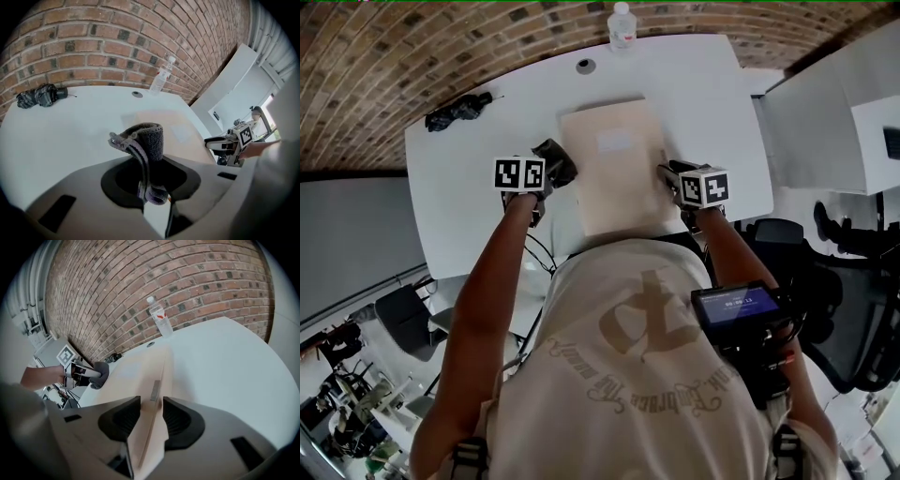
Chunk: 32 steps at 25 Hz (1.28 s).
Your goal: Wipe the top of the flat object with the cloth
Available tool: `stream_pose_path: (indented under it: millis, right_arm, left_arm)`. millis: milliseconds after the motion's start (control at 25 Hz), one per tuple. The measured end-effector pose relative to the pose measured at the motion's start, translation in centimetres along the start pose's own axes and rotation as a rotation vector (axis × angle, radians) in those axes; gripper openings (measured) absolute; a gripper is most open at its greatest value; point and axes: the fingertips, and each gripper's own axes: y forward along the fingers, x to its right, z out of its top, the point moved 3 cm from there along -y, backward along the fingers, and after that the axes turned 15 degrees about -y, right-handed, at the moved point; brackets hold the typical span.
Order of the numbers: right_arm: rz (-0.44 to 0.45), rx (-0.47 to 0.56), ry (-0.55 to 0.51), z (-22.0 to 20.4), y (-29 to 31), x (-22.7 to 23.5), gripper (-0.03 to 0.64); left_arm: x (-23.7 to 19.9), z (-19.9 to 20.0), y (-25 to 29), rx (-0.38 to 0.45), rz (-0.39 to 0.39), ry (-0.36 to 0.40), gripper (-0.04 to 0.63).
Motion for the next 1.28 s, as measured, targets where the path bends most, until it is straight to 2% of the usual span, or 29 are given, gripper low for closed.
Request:
stream_pose_path:
  millis: [120, 240, 440, 720, 840, 1040, 1280]
  right_arm:
    - [-0.014, 0.016, 0.016, 0.0, -0.9, -0.5, 0.161]
    - [-0.011, 0.023, 0.030, -0.1, -1.2, -0.3, 0.163]
    - [-0.003, 0.002, 0.034, -1.9, -1.4, -1.0, 0.163]
    - [0.000, -0.008, 0.025, -3.8, -2.6, -1.7, 0.158]
    - [0.002, -0.006, 0.010, -4.0, -2.6, -2.4, 0.141]
    - [0.032, -0.010, 0.009, -3.9, -2.2, -2.6, 0.135]
    - [0.052, 0.010, 0.030, -4.4, -2.8, -2.0, 0.135]
  left_arm:
    - [0.4, -0.2, -1.2, 0.014, -0.022, 0.009, 0.103]
    - [2.6, 0.5, -0.8, 0.016, -0.074, 0.025, 0.103]
    - [8.1, 0.5, 1.6, -0.022, -0.185, 0.097, 0.103]
    - [17.2, -0.6, 6.3, -0.111, -0.292, 0.175, 0.103]
    - [19.7, -1.0, 8.3, -0.148, -0.300, 0.221, 0.103]
    - [21.7, -1.3, 11.1, -0.190, -0.288, 0.221, 0.103]
    - [22.6, -1.8, 12.7, -0.197, -0.231, 0.233, 0.103]
